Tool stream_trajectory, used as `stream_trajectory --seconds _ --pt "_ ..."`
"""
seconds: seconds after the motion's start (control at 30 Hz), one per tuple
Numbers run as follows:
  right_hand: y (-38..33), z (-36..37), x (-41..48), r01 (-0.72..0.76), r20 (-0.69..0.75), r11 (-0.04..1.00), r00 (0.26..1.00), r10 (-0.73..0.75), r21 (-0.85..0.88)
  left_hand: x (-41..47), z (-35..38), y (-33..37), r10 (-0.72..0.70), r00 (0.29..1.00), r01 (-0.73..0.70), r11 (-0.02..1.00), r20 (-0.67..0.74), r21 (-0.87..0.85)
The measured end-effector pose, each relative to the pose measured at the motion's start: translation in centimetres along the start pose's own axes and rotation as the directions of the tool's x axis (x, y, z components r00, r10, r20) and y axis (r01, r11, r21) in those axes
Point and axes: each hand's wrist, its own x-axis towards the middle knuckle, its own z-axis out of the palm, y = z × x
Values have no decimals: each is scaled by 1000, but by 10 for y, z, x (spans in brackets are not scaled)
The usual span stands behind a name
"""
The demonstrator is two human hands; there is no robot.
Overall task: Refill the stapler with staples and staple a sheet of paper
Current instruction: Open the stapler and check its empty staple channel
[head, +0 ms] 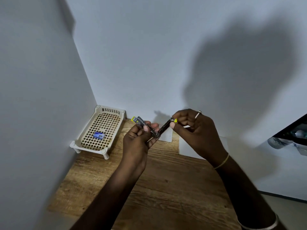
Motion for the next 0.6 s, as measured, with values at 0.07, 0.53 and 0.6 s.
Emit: stream_trajectory --seconds 0.07,0.53,0.6 --pt "9 -5 -7 -72 -9 996 997 72 57 3 1 1 -47 999 47 993 4 -113" --pt "-1 -16 12 129 126 973 986 -106 -191 6 12 -4 -158 985 167 975 71 -144" --pt "-9 -6 22 215 215 938 964 -159 -271 3 17 -5 -167 982 177 976 92 -126"
